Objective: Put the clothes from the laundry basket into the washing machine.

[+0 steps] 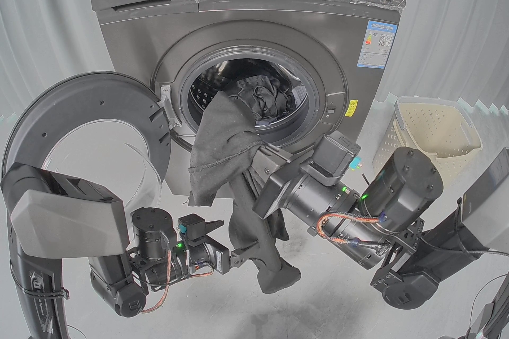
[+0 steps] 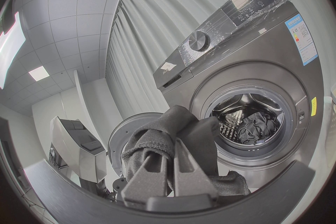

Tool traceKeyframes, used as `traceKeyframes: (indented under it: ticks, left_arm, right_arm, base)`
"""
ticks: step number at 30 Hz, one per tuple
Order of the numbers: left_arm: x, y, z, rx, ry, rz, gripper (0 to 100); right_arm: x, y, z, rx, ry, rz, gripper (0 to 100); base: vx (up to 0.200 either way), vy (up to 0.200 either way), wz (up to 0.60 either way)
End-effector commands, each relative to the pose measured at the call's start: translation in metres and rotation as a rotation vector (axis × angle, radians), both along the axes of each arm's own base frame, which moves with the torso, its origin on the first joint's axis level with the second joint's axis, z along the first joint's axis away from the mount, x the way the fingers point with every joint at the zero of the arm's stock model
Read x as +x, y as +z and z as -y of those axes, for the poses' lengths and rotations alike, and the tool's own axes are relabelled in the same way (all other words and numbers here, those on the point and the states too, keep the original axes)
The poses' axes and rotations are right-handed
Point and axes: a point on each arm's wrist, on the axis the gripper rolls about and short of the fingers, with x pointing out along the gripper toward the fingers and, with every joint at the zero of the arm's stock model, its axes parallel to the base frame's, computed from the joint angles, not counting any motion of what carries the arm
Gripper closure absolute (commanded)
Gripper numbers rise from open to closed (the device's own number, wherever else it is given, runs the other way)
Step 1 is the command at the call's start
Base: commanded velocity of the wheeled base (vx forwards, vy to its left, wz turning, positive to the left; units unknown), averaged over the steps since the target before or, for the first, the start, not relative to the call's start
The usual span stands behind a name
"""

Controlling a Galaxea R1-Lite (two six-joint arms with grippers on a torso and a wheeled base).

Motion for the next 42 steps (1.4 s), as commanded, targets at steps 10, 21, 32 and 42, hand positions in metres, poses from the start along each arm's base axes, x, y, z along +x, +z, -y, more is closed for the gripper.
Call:
traceKeyframes:
  ticks: [10,21,32,42]
  left_arm:
    - [0.019,-0.011,0.007,-0.004,0.032,0.018,0]
    - [0.015,-0.004,-0.011,0.013,0.12,0.017,0]
    - [0.016,-0.004,-0.016,0.016,0.137,0.013,0]
    - [0.039,0.004,-0.034,-0.013,0.216,0.062,0]
  right_arm:
    - [0.0,-0.001,0.001,-0.004,-0.001,0.001,100]
    - [0.005,-0.001,0.008,-0.007,-0.018,0.004,100]
    - [0.005,-0.001,0.009,-0.008,-0.018,0.006,100]
    - [0.002,0.0,0.01,-0.01,-0.012,0.005,100]
  base:
    - [0.0,0.0,0.0]
    - [0.0,0.0,0.0]
    - [0.0,0.0,0.0]
    - [0.0,0.0,0.0]
